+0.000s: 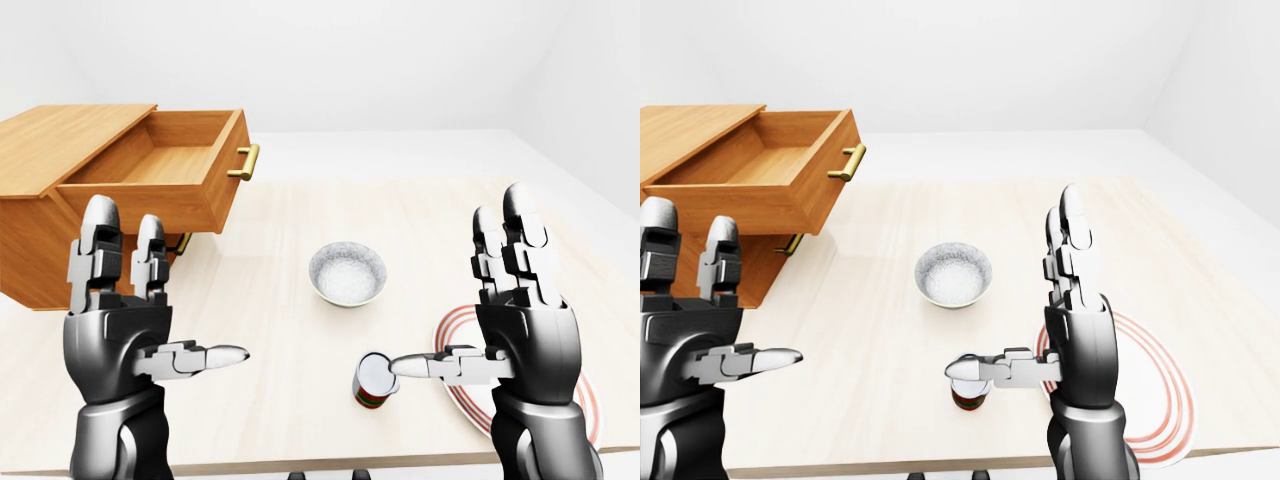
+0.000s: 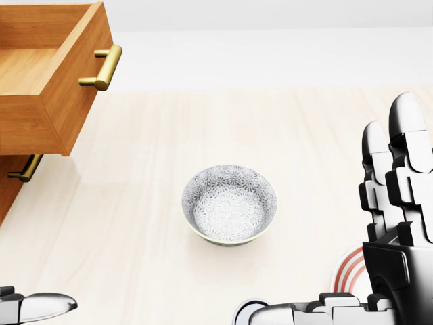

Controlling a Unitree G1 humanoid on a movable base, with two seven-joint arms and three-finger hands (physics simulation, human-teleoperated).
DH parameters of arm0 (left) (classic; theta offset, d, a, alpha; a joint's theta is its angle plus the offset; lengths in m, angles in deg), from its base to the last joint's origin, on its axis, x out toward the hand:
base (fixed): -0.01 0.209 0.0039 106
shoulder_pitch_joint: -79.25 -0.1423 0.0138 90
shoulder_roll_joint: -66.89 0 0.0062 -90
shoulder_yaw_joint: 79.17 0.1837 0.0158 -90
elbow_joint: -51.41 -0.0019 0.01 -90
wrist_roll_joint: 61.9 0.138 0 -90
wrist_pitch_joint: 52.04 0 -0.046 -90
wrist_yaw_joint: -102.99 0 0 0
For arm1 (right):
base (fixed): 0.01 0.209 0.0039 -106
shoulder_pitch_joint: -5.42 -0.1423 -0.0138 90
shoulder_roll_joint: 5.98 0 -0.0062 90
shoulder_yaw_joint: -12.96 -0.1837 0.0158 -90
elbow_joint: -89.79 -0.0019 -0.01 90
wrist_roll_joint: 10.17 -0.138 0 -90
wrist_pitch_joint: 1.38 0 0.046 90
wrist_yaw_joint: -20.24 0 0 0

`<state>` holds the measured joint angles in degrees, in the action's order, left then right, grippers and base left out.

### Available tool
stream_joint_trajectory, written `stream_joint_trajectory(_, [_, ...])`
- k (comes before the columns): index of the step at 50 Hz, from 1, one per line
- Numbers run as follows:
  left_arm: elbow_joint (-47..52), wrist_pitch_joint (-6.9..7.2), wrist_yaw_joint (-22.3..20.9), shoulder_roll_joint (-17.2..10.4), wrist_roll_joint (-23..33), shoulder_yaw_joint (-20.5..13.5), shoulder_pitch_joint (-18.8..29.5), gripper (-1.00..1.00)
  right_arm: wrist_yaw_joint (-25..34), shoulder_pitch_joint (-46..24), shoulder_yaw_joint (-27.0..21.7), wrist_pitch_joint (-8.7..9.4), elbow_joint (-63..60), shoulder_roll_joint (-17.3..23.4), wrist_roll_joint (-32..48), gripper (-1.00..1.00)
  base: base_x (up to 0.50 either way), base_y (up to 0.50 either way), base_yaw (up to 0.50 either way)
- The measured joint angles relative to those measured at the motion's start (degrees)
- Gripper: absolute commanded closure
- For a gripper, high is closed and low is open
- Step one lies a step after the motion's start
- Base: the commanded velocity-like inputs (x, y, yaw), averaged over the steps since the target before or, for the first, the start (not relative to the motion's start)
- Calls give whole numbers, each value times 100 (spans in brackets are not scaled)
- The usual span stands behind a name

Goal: Put the ketchup in the top drawer of the cabinet.

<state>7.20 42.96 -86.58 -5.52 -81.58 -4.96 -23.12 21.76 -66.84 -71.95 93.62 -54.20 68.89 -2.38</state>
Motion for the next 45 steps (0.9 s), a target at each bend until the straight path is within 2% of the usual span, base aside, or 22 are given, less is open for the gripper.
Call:
stream_joint_trajectory(10, [57, 0, 0, 9, -23, -23, -15, -100, 4, -1, 7, 0, 12, 2, 27, -100, 47, 0, 0])
stream_joint_trajectory(24, [89, 0, -6, 15, 9, -11, -31, -100, -61, -66, 82, 0, 125, 28, 334, -100, 0, 1, 0])
stream_joint_trajectory(45, [148, 0, -41, 34, -40, -62, -57, -100, -99, -35, 170, 0, 194, 35, 757, -100, 0, 50, 0])
